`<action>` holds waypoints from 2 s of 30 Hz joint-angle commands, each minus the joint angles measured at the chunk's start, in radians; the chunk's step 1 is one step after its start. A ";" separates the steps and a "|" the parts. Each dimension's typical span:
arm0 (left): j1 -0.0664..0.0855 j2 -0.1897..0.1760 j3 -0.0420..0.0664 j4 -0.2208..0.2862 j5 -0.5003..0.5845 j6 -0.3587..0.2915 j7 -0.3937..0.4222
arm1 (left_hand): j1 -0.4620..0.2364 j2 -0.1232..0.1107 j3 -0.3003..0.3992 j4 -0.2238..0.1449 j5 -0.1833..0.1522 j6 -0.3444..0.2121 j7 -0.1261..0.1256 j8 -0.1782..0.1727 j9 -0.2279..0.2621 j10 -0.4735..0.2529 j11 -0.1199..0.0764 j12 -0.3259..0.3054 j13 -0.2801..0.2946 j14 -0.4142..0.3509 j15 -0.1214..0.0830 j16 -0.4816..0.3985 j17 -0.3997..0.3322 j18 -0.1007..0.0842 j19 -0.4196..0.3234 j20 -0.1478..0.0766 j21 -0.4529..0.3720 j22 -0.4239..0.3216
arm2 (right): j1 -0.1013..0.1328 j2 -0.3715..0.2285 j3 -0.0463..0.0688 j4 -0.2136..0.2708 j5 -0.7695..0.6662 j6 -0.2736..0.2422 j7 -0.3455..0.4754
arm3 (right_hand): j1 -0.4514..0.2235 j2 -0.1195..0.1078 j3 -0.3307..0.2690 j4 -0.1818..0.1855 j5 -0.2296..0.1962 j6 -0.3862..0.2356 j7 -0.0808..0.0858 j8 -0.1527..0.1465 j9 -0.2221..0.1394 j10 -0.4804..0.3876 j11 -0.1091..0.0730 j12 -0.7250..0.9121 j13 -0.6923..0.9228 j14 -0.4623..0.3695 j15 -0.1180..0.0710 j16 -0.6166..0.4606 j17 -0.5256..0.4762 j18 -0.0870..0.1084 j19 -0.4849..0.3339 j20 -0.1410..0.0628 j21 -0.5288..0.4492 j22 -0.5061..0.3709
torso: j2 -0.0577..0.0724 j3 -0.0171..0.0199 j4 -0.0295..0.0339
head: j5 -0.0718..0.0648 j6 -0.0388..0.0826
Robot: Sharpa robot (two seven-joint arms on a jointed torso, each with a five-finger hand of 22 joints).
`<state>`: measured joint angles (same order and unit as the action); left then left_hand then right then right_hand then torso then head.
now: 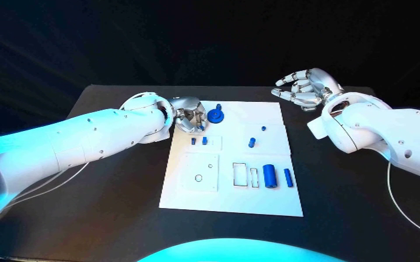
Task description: Assemble the parts on the task board
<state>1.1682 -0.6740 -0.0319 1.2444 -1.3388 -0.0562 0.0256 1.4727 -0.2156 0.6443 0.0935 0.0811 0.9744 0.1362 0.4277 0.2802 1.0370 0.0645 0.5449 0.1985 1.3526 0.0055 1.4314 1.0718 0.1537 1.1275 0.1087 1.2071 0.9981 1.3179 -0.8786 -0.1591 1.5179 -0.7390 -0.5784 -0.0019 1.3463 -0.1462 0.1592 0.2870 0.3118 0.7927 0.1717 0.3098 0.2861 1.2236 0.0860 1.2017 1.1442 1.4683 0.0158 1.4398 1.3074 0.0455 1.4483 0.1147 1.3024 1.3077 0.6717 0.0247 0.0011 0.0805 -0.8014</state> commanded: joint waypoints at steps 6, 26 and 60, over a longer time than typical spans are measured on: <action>-0.001 0.004 -0.001 -0.001 0.004 0.045 -0.014 | -0.010 0.004 0.001 -0.008 0.004 0.009 -0.001 0.003 0.002 0.008 0.002 -0.007 0.000 0.003 -0.003 0.003 -0.001 -0.016 0.008 0.000 0.003 0.000 | -0.001 0.001 0.000 0.001 -0.004 0.006 0.012 | 0.006 0.000 0.006 -0.001 0.006 -0.004 -0.001 0.004 -0.001 -0.006 -0.001 -0.005 0.000 0.049 -0.008 -0.002 0.051 0.014 -0.007 -0.001 -0.006 0.154 | 0.000 -0.0005 -0.0004 | 0.001 -0.001; -0.001 0.013 -0.007 -0.014 0.015 0.026 -0.009 | -0.031 -0.003 0.008 -0.016 0.004 -0.032 0.008 -0.043 -0.001 0.008 0.011 -0.034 0.001 0.003 0.004 0.004 0.002 -0.015 0.001 0.004 -0.005 -0.008 | -0.001 0.000 0.000 0.000 -0.004 0.008 0.012 | 0.006 0.000 0.006 -0.001 0.006 -0.004 -0.001 0.004 -0.001 -0.006 -0.001 -0.005 0.000 0.049 -0.008 -0.002 0.051 0.014 -0.007 -0.001 -0.006 0.154 | -0.001 -0.0006 -0.0002 | 0.000 -0.001; -0.001 0.004 -0.007 -0.016 0.028 0.004 -0.018 | -0.083 -0.030 0.023 -0.022 0.005 -0.143 0.008 -0.145 -0.012 0.013 0.008 -0.085 0.007 0.002 0.003 0.002 -0.008 -0.013 0.004 0.006 -0.016 -0.017 | -0.001 0.001 0.000 -0.006 -0.006 0.017 0.000 | 0.009 -0.007 0.012 -0.001 0.005 -0.008 -0.001 0.007 -0.004 -0.078 -0.002 -0.090 -0.093 0.036 -0.009 -0.036 0.006 0.024 -0.031 -0.003 -0.062 0.132 | 0.000 -0.0005 -0.0004 | 0.001 0.003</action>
<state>1.1668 -0.6710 -0.0394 1.2274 -1.3200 -0.0522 0.0112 1.4019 -0.2472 0.6611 0.0715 0.0811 0.8383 0.1463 0.2853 0.2690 1.0422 0.0733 0.4632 0.2049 1.3487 0.0094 1.4314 1.0635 0.1537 1.1248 0.1113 1.1949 0.9801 1.3177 -0.8782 -0.1591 1.5121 -0.7390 -0.5772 -0.0039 1.3518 -0.1516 0.1662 0.2883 0.3118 0.7919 0.1709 0.3137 0.2820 1.1442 0.0862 1.1081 1.0464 1.4647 0.0123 1.4034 1.3062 0.0616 1.4200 0.1125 1.2392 1.3078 0.6714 0.0243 0.0012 0.0820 -0.7992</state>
